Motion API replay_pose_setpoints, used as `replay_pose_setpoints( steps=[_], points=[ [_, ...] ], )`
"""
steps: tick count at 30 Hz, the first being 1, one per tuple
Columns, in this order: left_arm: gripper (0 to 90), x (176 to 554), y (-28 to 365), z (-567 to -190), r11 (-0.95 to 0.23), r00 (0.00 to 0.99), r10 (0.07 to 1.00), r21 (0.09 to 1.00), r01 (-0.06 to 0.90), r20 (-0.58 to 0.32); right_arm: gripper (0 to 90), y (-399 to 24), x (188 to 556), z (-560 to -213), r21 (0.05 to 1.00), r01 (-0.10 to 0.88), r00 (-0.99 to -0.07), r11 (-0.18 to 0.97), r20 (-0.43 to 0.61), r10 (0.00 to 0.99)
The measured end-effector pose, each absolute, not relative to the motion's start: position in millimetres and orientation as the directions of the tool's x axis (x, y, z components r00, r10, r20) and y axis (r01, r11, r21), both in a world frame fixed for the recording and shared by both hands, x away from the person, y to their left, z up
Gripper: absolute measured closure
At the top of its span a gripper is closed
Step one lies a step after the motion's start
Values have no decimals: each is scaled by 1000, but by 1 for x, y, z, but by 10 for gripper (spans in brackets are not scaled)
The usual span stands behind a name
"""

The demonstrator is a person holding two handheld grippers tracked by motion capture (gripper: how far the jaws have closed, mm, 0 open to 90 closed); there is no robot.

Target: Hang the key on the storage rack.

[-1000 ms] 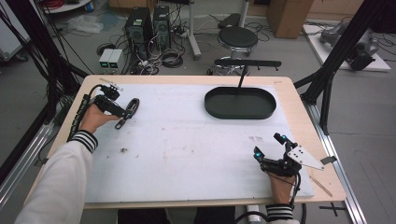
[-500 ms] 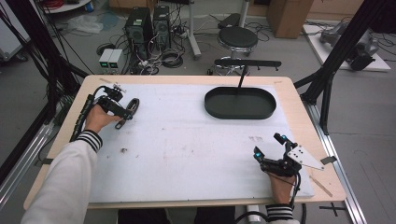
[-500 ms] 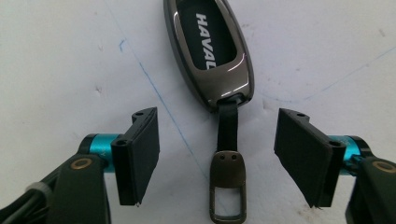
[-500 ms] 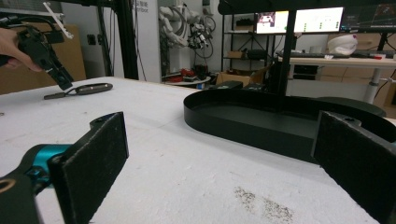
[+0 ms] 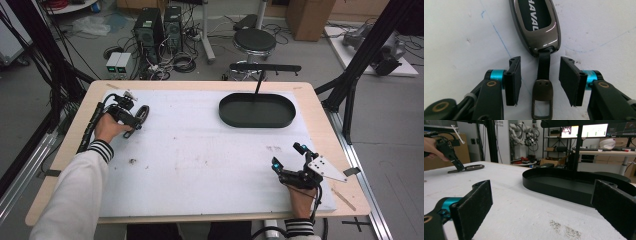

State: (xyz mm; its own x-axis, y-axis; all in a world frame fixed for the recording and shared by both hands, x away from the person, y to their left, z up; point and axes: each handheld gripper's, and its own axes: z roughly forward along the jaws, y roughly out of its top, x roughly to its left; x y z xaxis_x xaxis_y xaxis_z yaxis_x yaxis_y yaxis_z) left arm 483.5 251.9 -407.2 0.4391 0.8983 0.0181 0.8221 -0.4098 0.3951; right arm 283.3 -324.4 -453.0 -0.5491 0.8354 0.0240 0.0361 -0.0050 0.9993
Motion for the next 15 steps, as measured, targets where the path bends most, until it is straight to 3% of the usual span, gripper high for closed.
replay_pose_setpoints(
  steps=[15],
  points=[
    [611, 487, 247, -404, -413, 425, 904, 352, 840, 46, 28, -324, 284, -453, 999, 35, -550, -8, 26, 834]
  ],
)
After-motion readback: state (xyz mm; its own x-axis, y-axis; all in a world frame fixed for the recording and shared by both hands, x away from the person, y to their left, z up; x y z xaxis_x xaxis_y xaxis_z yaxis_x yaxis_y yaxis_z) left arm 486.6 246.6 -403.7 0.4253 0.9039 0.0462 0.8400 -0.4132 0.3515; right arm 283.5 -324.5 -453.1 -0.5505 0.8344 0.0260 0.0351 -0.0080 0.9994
